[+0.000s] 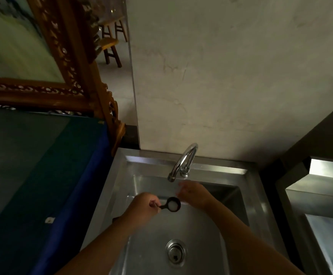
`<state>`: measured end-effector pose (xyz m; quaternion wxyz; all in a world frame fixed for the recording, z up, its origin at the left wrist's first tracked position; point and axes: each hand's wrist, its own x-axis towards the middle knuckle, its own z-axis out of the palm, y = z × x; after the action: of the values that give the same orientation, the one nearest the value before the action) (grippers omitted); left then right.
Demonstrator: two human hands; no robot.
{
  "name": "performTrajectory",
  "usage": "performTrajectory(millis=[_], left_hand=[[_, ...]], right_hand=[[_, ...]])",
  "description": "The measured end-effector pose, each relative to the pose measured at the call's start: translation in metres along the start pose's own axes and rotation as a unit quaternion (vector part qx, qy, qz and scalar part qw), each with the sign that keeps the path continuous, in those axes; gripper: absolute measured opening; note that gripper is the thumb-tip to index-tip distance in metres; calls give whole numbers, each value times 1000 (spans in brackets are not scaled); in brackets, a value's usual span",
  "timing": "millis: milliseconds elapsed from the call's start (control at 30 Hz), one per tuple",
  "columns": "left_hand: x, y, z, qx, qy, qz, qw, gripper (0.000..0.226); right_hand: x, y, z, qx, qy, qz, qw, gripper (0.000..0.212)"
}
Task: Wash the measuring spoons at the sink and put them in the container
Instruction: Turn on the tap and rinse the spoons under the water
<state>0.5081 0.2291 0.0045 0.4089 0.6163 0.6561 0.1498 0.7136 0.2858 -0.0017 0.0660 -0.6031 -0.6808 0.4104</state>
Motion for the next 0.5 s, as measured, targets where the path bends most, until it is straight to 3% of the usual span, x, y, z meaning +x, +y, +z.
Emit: performTrajectory(millis=[100, 200, 333, 500], left_hand=[[14, -6, 6, -8, 0, -8, 1000, 12], [25, -13, 11, -23, 0, -20, 1000, 12], [35, -19, 12, -35, -6, -22, 999, 12], [44, -24, 13, -43, 10, -22, 999, 12]], right_hand=[[29, 0, -3, -34, 25, 7, 999, 34], [46, 1, -3, -63, 59, -32, 996, 54], [62, -1, 4, -134, 42, -61, 988, 73], [78, 8, 15, -167, 16, -52, 985, 74]])
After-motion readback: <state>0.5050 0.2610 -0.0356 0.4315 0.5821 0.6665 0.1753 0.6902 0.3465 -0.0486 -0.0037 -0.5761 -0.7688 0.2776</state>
